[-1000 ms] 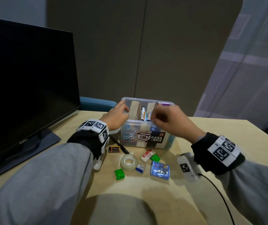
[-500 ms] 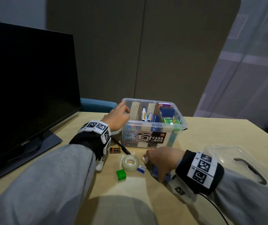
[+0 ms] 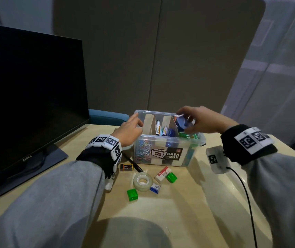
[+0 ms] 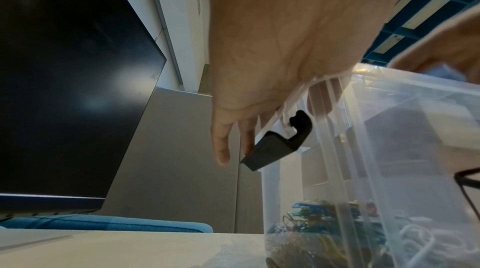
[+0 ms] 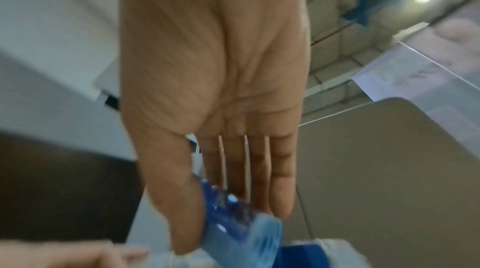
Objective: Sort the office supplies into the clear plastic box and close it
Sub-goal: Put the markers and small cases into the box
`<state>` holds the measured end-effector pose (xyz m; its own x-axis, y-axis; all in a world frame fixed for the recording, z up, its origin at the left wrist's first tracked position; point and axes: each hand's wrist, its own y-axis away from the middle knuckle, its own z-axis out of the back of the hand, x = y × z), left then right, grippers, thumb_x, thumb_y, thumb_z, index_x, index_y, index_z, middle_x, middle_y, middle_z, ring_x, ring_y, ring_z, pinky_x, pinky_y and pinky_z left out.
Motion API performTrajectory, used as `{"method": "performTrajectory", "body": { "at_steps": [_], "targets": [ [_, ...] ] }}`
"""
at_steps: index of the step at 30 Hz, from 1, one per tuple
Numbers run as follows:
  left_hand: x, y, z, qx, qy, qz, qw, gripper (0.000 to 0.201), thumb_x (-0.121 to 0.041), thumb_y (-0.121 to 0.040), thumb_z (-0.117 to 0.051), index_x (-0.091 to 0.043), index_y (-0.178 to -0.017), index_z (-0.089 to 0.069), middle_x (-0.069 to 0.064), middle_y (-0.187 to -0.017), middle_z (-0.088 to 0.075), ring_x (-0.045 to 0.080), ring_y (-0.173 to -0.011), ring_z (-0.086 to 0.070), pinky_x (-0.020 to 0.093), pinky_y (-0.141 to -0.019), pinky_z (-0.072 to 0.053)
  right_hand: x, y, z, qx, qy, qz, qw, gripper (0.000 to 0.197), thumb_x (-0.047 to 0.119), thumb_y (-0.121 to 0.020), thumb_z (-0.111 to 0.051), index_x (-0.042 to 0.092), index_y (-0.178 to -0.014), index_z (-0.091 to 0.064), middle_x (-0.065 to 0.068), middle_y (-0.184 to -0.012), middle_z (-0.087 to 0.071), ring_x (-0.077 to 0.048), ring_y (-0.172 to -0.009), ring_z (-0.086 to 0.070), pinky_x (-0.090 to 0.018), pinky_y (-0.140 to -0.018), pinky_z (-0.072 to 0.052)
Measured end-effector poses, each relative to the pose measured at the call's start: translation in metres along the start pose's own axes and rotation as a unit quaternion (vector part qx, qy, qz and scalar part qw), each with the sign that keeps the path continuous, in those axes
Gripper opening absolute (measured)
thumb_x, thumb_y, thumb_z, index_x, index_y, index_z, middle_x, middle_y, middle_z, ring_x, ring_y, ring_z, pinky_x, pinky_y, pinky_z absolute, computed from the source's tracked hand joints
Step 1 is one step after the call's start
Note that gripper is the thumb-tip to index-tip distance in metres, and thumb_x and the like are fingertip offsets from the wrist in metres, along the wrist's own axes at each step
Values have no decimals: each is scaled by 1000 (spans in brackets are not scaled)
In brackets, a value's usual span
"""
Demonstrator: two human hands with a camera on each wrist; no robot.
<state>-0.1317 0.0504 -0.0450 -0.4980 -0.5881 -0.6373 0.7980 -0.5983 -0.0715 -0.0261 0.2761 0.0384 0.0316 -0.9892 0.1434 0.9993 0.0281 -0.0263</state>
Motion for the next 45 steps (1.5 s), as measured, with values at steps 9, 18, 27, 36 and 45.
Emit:
{"method": "performTrajectory", "body": {
  "at_steps": [9, 18, 27, 36, 45],
  "targets": [
    [1, 0, 0, 1, 2, -1, 1000, 27, -21, -100, -38, -22, -125, -49, -8, -164, -3, 22, -148, -18, 48, -114, -27, -33, -16, -36, -133, 108, 12, 985, 7, 14, -83, -73, 16, -89, -72, 3, -89, -63, -19, -81, -60, -38, -78, -54],
    [2, -1, -1, -1, 15, -5, 1000, 28, -18, -100, -39, -18, -127, -49, -6, -164, -3, 22, -148, -15, 47, -114, -24, -15, -29, -28, -85, 149, -49, 984, 12, 19, -83, -74, 13, -93, -75, -3, -89, -67, -20, -81, -64, -29, -76, -54],
    [5, -3, -2, 0, 22, -10, 1000, 30, -18, -99, -39, -19, -127, -50, -7, -163, -4, 21, -148, -16, 46, -114, -25, -6, -35, -23, -52, 97, -97, 989, 5, 8, -79, -76, 13, -80, -75, -4, -83, -70, -17, -73, -66, -26, -68, -53],
    [2, 1, -1, -8, 10, -6, 1000, 28, -20, -100, -38, -18, -125, -51, -7, -163, -3, 20, -147, -19, 45, -112, -28, -18, -26, -35, -105, 51, -66, 991, 6, 10, -83, -72, 13, -85, -77, -3, -86, -73, -18, -79, -67, -33, -79, -55],
    [-8, 9, 2, -12, -2, -10, 1000, 27, -16, -100, -40, -13, -124, -52, -4, -162, -13, 18, -142, -27, 32, -99, -29, 15, 6, -40, -209, 97, 102, 968, 14, 18, -94, -58, 13, -97, -71, 2, -87, -61, -12, -70, -58, -30, -67, -55]
  ]
}}
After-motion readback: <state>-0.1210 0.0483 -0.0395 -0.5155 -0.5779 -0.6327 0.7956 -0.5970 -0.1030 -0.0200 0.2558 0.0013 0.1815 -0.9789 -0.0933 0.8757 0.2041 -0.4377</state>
